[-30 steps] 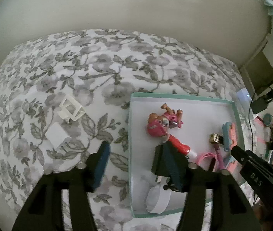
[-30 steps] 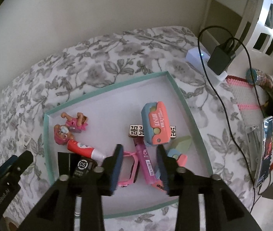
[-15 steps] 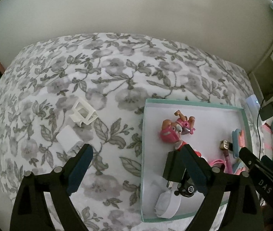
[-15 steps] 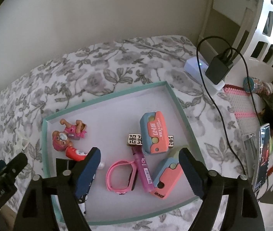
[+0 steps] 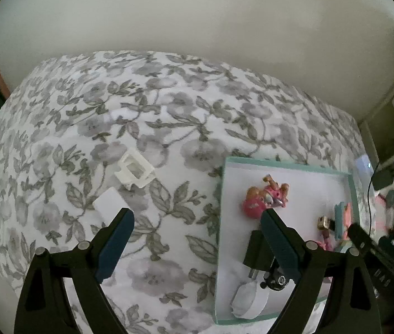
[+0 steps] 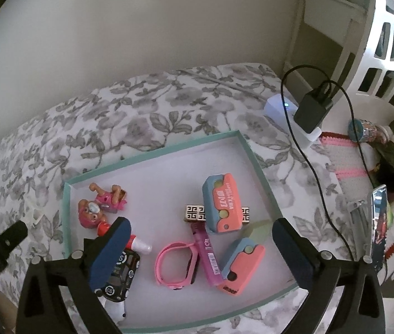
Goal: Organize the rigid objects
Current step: 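Move both grippers from the tray back toward the white charger and clip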
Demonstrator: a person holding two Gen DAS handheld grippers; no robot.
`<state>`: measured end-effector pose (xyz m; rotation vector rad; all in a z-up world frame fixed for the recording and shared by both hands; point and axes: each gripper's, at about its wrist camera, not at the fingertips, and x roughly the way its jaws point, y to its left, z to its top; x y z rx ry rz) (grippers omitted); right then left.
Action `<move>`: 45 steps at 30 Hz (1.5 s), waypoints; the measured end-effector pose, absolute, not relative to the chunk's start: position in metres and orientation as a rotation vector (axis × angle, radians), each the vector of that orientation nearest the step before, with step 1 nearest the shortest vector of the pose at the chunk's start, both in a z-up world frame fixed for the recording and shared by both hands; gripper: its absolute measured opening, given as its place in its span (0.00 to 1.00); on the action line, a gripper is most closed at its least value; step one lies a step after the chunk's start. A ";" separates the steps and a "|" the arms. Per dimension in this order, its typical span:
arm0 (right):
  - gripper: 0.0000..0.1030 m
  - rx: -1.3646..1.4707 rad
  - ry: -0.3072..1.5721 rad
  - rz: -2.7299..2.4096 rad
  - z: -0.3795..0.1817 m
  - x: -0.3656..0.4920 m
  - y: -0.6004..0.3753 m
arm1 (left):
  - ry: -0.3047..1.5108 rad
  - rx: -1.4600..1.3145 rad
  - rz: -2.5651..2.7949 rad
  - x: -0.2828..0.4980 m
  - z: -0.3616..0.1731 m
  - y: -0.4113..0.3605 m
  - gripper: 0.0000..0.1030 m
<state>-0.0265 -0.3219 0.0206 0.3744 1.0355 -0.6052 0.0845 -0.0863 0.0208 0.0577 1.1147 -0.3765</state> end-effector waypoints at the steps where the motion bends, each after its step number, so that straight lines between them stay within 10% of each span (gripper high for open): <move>1: 1.00 0.374 1.035 -0.600 0.020 -0.026 -0.320 | 1.117 0.041 -0.373 0.087 0.022 -0.082 0.90; 27: 1.00 0.350 1.066 -0.217 0.010 0.037 -0.196 | 1.128 -0.256 -0.072 0.144 0.011 0.081 0.90; 45: 1.00 0.323 1.121 -0.151 -0.016 0.083 -0.150 | 1.336 -0.148 -0.154 0.162 -0.054 0.061 0.90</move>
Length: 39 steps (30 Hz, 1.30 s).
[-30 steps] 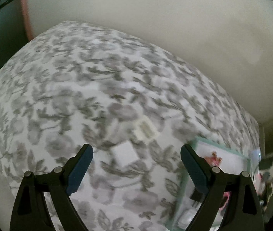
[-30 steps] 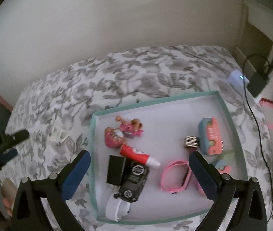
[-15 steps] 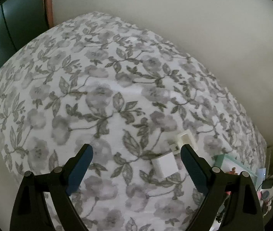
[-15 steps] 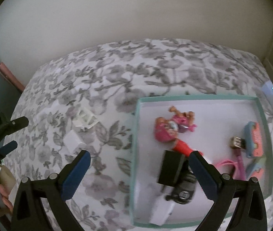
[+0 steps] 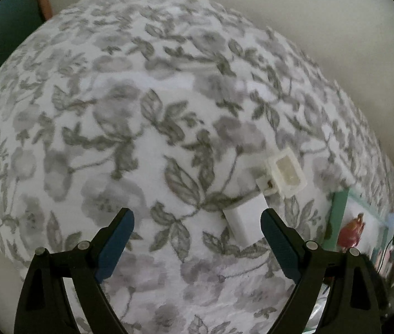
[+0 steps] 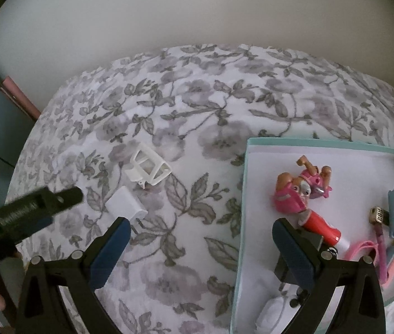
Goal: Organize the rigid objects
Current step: 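Move both grippers from the tray back toward the white charger and clip, then grasp the white charger with the left gripper while the right grasps the white clip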
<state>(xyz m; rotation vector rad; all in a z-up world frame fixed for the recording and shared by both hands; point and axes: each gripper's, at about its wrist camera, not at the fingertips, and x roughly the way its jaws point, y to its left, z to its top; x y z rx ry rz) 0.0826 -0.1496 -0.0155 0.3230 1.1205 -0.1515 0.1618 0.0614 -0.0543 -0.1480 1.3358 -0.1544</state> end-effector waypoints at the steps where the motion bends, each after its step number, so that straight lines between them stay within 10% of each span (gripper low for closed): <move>1: 1.00 0.322 1.123 -0.152 -0.016 0.084 -0.149 | 1.345 -0.141 -0.163 0.162 -0.057 0.059 0.90; 39: 1.00 0.304 1.125 -0.177 -0.022 0.096 -0.162 | 1.367 -0.008 -0.129 0.210 -0.105 0.034 0.90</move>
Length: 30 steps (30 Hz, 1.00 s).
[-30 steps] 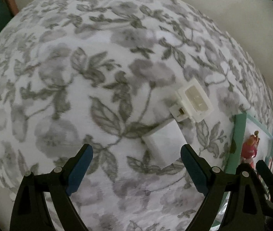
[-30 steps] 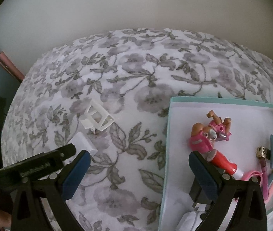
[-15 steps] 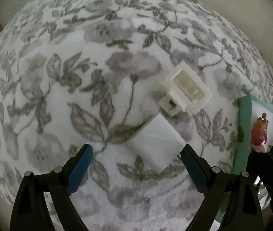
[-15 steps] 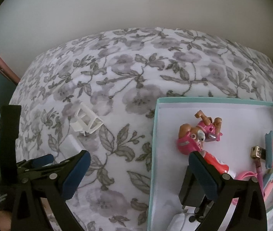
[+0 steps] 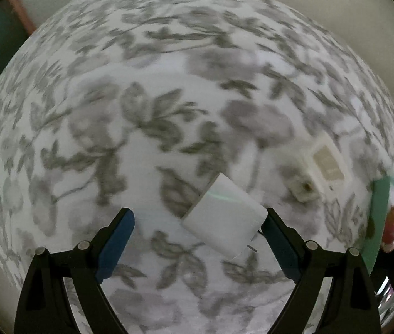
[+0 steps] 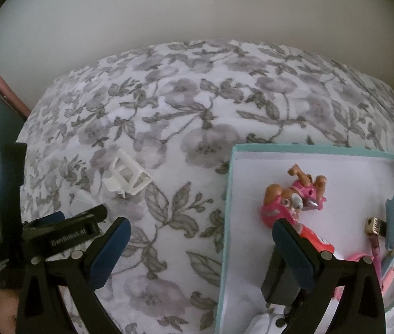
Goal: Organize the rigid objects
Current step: 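Grasp the white charger with the left gripper while the right grasps the white clip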
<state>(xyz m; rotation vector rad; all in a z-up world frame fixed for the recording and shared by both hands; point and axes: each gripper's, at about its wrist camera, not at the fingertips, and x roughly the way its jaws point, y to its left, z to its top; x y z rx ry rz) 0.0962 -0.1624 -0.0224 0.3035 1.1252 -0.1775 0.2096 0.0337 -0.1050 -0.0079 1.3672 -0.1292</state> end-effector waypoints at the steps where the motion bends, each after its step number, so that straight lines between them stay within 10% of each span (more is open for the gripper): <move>1: 1.00 0.301 1.119 -0.166 -0.022 0.098 -0.160 | 1.369 -0.027 -0.121 0.211 -0.106 0.037 0.90; 24: 1.00 0.156 1.101 -0.035 -0.067 0.151 -0.112 | 1.358 -0.093 -0.094 0.242 -0.113 0.086 0.83; 30: 0.92 0.146 1.111 -0.037 -0.076 0.160 -0.106 | 1.362 -0.077 -0.082 0.235 -0.104 0.079 0.68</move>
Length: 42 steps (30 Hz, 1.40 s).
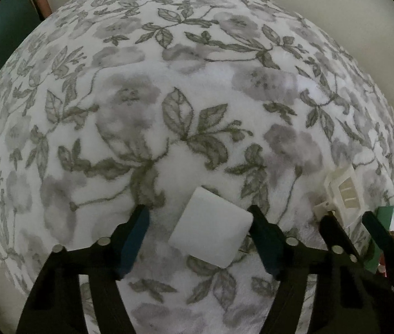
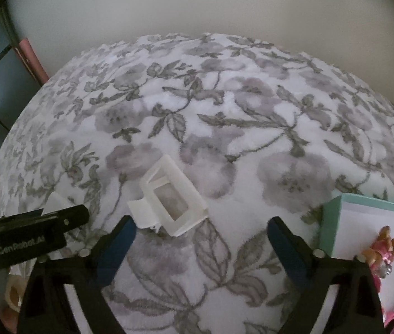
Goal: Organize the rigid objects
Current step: 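Grasp the white charger with the left gripper while the right grasps the white clip, then carry the white charger and white clip into the tray and open both grippers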
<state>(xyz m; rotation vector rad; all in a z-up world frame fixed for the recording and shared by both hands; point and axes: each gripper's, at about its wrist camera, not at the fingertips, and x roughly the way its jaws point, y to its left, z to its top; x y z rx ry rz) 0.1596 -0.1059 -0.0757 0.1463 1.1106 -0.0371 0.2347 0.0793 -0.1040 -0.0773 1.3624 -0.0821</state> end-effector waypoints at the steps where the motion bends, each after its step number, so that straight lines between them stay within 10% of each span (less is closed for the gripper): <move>1: 0.91 0.139 1.111 -0.036 -0.077 0.161 -0.104 | 1.363 -0.077 -0.080 0.234 -0.103 0.079 0.67; 27: 0.57 0.013 1.090 -0.016 -0.079 0.167 -0.081 | 1.342 -0.049 -0.062 0.218 -0.095 0.070 0.55; 42: 0.57 0.041 1.097 -0.013 -0.076 0.162 -0.085 | 1.341 -0.061 -0.072 0.213 -0.091 0.067 0.54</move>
